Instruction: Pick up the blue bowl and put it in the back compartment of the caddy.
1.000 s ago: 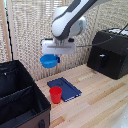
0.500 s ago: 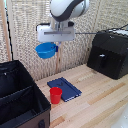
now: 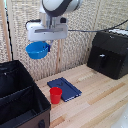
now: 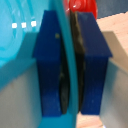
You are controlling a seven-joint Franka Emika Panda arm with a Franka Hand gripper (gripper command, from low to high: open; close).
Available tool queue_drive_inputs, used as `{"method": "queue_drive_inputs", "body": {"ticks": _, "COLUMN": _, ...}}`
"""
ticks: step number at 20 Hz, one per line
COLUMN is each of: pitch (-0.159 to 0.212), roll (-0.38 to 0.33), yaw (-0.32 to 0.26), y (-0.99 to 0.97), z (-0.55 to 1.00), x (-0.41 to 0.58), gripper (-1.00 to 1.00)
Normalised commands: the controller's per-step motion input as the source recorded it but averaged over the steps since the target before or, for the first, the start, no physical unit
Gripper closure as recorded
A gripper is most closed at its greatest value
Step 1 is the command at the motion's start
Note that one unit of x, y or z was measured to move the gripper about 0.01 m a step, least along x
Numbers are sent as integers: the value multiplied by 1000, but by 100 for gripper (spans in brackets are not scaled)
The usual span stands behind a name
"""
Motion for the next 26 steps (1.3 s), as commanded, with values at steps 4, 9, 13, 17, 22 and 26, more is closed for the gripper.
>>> {"method": "queue_drive_inputs", "body": {"ticks": 4, "pitch": 121, "roll": 0, "yaw": 39, "y": 959, "z": 0, "x": 309, "gripper": 100}}
{"method": "queue_drive_inputs", "body": {"ticks": 9, "pitch": 113, "roll": 0, "yaw": 38, "y": 954, "z": 0, "x": 313, "gripper": 100}}
{"method": "queue_drive_inputs", "body": {"ticks": 13, "pitch": 102, "roll": 0, "yaw": 41, "y": 944, "z": 1, "x": 303, "gripper": 100}}
{"method": "queue_drive_inputs", "body": {"ticks": 17, "pitch": 22, "roll": -40, "yaw": 43, "y": 482, "z": -216, "x": 241, "gripper": 100}}
{"method": "queue_drive_inputs", "body": {"ticks": 22, "pitch": 21, "roll": 10, "yaw": 14, "y": -91, "z": 156, "x": 85, "gripper": -100}}
{"method": "queue_drive_inputs", "body": {"ticks": 26, "pitch": 76, "roll": -12, "yaw": 16, "y": -305, "z": 908, "x": 26, "gripper": -100}}
